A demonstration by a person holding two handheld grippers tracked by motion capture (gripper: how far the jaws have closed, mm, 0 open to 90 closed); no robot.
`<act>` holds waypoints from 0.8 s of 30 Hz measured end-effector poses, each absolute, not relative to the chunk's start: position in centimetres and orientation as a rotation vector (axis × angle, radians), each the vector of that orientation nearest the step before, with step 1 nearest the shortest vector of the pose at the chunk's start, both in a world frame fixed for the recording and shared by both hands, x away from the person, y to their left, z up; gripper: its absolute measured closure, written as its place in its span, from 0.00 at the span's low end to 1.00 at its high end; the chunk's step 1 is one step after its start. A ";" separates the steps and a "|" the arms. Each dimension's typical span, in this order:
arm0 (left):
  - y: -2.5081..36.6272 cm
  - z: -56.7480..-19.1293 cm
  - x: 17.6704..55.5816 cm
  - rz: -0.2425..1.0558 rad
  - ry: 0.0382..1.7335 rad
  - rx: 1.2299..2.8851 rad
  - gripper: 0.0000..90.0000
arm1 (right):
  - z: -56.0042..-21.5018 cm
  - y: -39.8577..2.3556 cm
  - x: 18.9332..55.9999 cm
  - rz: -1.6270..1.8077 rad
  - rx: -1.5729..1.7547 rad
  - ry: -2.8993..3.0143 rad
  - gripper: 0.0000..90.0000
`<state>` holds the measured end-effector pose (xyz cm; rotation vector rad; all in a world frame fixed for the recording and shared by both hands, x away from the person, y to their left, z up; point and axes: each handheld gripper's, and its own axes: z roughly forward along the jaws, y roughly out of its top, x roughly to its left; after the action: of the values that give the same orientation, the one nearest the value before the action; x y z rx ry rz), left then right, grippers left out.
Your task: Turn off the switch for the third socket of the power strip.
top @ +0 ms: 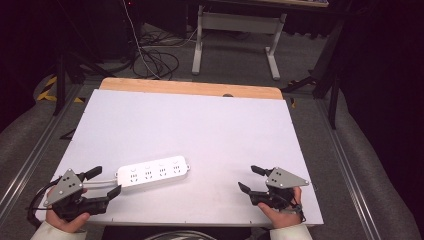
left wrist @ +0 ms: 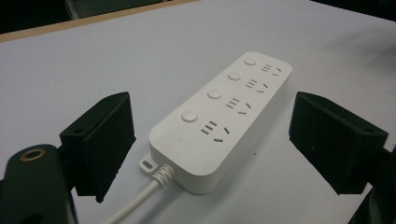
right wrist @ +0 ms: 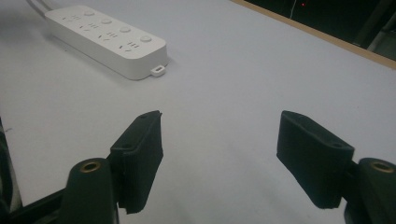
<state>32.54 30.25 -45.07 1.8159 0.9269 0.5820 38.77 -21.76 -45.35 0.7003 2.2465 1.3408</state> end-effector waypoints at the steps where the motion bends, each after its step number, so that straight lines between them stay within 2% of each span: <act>1: 30.2 -45.1 32.5 0.582 0.927 1.816 0.16 | -45.4 -21.8 38.8 1.341 0.700 2.247 0.35; 24: 30.1 -44.8 32.3 0.633 0.923 1.827 0.18 | -45.2 -21.7 38.5 1.335 0.664 2.243 0.38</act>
<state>32.35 30.15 -44.84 1.8270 0.9231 0.6330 38.50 -21.67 -45.20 0.6643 2.2426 1.3351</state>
